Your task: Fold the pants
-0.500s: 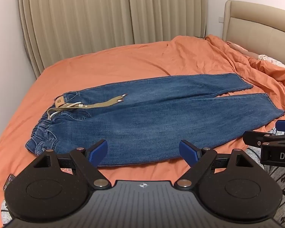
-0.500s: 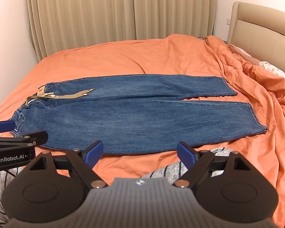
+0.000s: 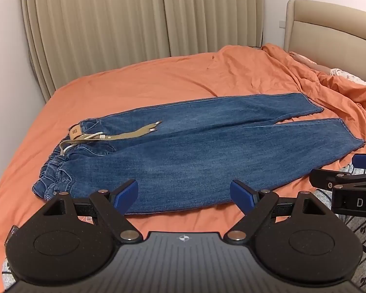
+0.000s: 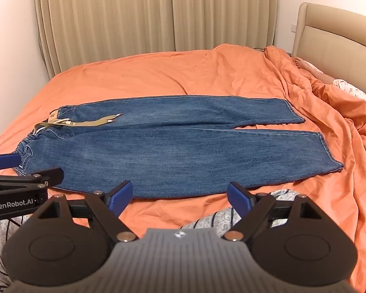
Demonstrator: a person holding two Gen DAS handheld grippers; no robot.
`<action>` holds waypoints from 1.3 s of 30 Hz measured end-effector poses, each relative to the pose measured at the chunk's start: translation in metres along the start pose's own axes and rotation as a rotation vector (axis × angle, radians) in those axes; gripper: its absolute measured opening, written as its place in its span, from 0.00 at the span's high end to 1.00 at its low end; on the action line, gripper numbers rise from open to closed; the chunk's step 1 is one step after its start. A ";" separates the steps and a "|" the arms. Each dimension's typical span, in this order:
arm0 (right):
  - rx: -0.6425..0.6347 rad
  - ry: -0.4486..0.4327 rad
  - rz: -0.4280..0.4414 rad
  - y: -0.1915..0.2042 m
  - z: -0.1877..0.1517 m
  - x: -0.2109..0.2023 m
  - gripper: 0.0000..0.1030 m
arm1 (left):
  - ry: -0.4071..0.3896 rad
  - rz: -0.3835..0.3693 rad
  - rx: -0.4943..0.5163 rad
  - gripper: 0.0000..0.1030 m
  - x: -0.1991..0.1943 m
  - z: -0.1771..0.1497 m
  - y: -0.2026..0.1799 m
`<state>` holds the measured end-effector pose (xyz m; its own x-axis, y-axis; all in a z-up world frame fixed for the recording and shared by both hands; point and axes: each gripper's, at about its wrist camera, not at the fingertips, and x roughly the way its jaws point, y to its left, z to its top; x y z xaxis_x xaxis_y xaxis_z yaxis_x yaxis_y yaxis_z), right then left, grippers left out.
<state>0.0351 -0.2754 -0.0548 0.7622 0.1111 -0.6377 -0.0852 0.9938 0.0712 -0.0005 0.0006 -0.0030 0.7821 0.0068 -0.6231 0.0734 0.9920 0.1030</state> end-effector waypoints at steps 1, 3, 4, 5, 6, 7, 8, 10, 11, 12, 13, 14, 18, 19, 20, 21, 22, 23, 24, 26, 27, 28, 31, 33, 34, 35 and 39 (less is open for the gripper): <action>-0.002 0.000 -0.001 0.000 0.000 0.000 0.21 | 0.000 0.000 -0.001 0.04 0.000 0.000 0.001; -0.004 0.001 -0.001 0.000 0.000 0.001 0.21 | -0.001 0.003 0.005 0.04 -0.002 0.002 -0.004; -0.003 0.002 -0.001 0.000 -0.001 0.001 0.21 | -0.001 0.004 0.004 0.04 -0.002 0.002 -0.004; -0.002 0.002 -0.001 0.000 -0.001 0.001 0.21 | 0.000 0.004 0.004 0.04 -0.002 0.002 -0.005; -0.001 0.003 0.000 0.000 -0.001 0.002 0.21 | 0.000 0.004 0.004 0.04 -0.002 0.002 -0.006; 0.000 0.003 0.000 -0.001 -0.001 0.002 0.21 | 0.001 0.004 0.003 0.04 -0.002 0.002 -0.006; -0.001 0.004 0.001 -0.001 -0.001 0.002 0.21 | 0.001 0.004 0.003 0.04 -0.002 0.002 -0.007; 0.000 0.007 0.002 -0.001 -0.001 0.002 0.21 | 0.003 0.003 0.001 0.04 -0.002 0.001 -0.009; 0.000 0.006 0.003 0.000 -0.001 0.001 0.21 | 0.004 0.003 -0.001 0.04 -0.002 0.001 -0.010; -0.001 0.005 0.003 0.000 -0.001 0.001 0.21 | 0.003 0.000 -0.003 0.04 -0.002 0.000 -0.006; -0.001 0.005 0.003 0.000 -0.001 0.001 0.21 | 0.000 0.003 0.001 0.04 -0.002 0.001 -0.004; 0.000 0.006 0.003 0.000 -0.001 0.001 0.21 | 0.000 0.005 0.002 0.04 -0.002 0.000 -0.005; 0.001 0.010 0.005 0.001 -0.002 0.000 0.21 | 0.001 0.004 0.001 0.04 -0.002 -0.001 -0.005; 0.001 0.011 0.005 0.001 -0.002 0.000 0.21 | 0.001 0.005 0.002 0.04 -0.002 -0.001 -0.005; 0.001 0.012 0.005 0.000 -0.002 0.000 0.21 | 0.002 0.007 0.004 0.04 -0.002 -0.001 -0.006; 0.001 0.014 0.006 0.000 -0.002 0.000 0.21 | 0.002 0.008 0.004 0.04 -0.002 -0.002 -0.006; 0.001 0.015 0.006 0.000 -0.002 0.000 0.21 | 0.003 0.008 0.003 0.04 -0.003 -0.003 -0.006; 0.001 0.015 0.006 0.000 -0.002 0.001 0.21 | 0.003 0.007 0.003 0.04 -0.003 -0.003 -0.006; 0.002 0.016 0.007 0.000 -0.002 0.000 0.21 | 0.002 0.008 0.003 0.04 -0.003 -0.003 -0.006; 0.003 0.016 0.006 -0.001 -0.001 0.000 0.21 | 0.002 0.008 0.003 0.04 -0.002 -0.003 -0.006; 0.004 0.016 0.005 -0.001 -0.001 0.000 0.21 | 0.003 0.008 0.001 0.04 -0.002 -0.003 -0.005; 0.004 0.016 0.006 -0.001 -0.001 0.000 0.21 | 0.004 0.007 0.002 0.04 -0.002 -0.003 -0.005; 0.003 0.019 0.006 0.000 -0.001 0.000 0.21 | 0.004 0.007 0.002 0.04 -0.002 -0.004 -0.005; 0.004 0.021 0.006 -0.001 -0.002 0.000 0.21 | 0.005 0.007 0.001 0.04 -0.002 -0.004 -0.004; 0.006 0.022 0.007 -0.001 -0.002 0.000 0.21 | 0.005 0.007 0.000 0.04 -0.002 -0.004 -0.004; 0.006 0.022 0.008 0.000 -0.002 -0.001 0.21 | 0.005 0.006 0.000 0.04 -0.002 -0.004 -0.004; 0.006 0.018 0.010 0.000 -0.003 -0.001 0.21 | 0.004 0.006 0.002 0.04 -0.003 -0.005 -0.004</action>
<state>0.0326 -0.2757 -0.0561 0.7499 0.1208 -0.6505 -0.0885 0.9927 0.0824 -0.0059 -0.0029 -0.0052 0.7800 0.0133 -0.6256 0.0698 0.9917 0.1082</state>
